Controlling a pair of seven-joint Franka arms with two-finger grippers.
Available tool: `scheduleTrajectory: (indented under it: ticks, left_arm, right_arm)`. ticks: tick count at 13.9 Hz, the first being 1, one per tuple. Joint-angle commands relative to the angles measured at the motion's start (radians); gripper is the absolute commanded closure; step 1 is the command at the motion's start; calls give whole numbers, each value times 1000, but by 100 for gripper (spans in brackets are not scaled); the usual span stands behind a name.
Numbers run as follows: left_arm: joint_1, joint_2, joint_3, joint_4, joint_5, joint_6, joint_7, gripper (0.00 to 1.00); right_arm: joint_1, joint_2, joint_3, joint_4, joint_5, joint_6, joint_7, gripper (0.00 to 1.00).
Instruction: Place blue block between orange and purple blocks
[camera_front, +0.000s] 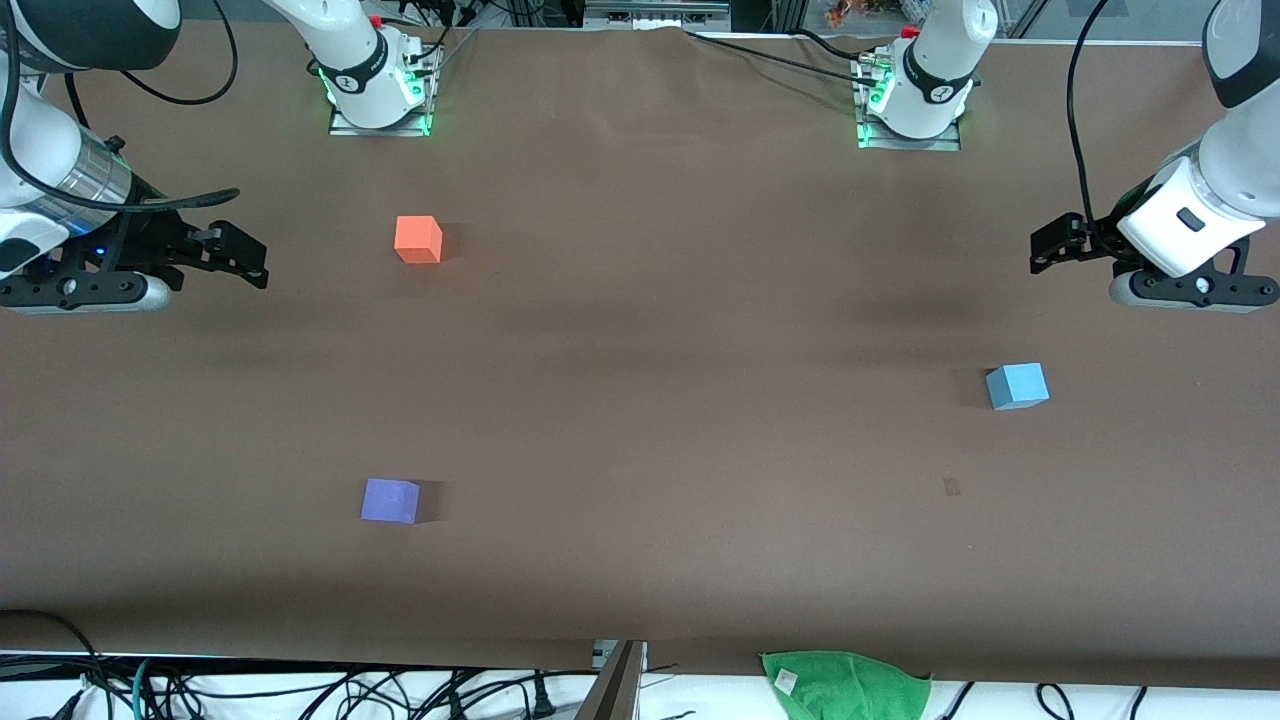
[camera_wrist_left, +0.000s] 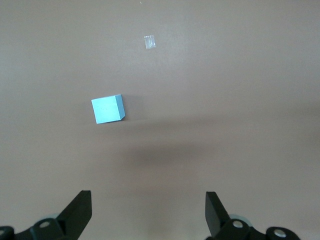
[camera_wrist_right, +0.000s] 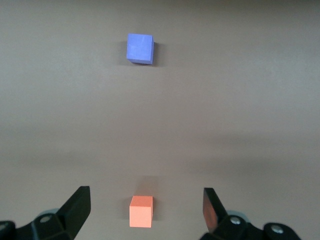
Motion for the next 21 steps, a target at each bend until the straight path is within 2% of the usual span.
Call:
scheduleTrajectory:
  ticks: [1,7,9,14,21]
  left_arm:
    - [9,51,4,64,-7,-25,-4,0]
    - [23,109,18,111,9,-8,24,0]
    - [31,149,18,111,72,50,18,0]
    - [135,318,16,102,91,188,30,0]
    - [160,523,16,90,85,269,29,0]
  right_arm:
    - [1,-5,4,2,-15,10,-13,1]
    - [1,-9,4,-1,-14,6,-13,1]
    - [4,-9,4,-1,-14,13,-13,1]
    - [6,-7,4,-1,-14,13,-13,1]
    - [6,-9,4,-1,-14,12,-13,1]
